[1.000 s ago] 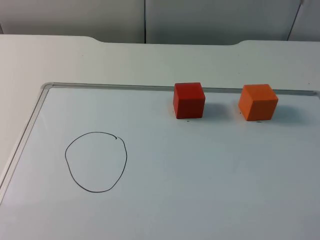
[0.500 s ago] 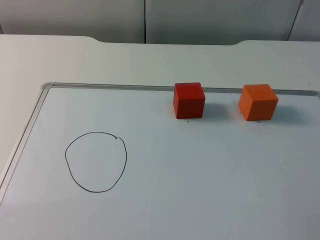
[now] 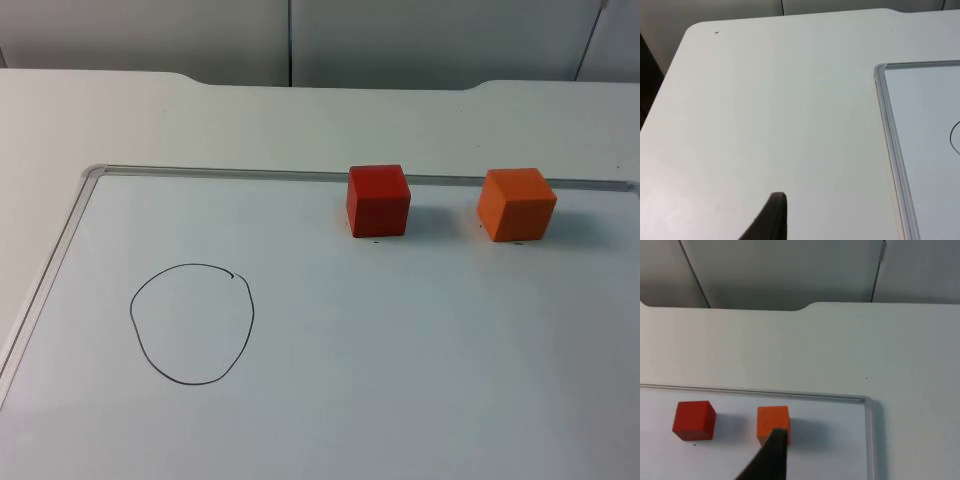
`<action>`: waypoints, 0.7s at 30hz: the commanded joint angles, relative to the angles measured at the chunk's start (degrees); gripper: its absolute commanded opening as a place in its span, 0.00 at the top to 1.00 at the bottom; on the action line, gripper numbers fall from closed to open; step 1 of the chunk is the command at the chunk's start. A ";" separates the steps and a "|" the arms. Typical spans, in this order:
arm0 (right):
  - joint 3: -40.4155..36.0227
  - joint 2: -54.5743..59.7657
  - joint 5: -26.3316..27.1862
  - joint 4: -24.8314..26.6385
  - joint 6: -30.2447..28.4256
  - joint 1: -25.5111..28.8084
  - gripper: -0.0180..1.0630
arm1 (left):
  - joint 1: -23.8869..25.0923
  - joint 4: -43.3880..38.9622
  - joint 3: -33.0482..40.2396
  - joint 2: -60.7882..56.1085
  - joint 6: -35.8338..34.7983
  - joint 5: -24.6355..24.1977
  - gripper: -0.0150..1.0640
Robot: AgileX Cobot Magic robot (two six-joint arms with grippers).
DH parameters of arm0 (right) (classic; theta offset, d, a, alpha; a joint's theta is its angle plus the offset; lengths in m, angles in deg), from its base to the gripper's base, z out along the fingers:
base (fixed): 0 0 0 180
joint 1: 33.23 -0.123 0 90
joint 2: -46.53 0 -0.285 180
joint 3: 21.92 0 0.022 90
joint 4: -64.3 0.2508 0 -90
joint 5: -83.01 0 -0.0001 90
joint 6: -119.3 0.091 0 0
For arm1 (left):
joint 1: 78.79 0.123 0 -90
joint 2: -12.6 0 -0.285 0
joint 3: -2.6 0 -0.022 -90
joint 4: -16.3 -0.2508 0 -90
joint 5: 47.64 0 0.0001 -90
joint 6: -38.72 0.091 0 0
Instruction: Pick up one cube with the left hand and another cube with the right hand. First place the cube in the right hand at the target position, then stack the cube in the left hand on top.
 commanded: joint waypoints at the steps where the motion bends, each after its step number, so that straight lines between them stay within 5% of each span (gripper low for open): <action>1: 2.01 2.25 0.78 0.85 -0.90 0.50 0.04 | 0.33 0.25 0.14 -0.29 -0.27 0.60 0.01; 13: 9.33 16.88 3.99 0.63 -0.08 -5.93 0.05 | 0.33 0.25 0.14 -0.29 -0.27 0.60 0.01; 21: 9.82 24.38 7.02 -6.52 7.47 -13.26 0.05 | 0.33 0.25 0.14 -0.29 -0.27 0.60 0.01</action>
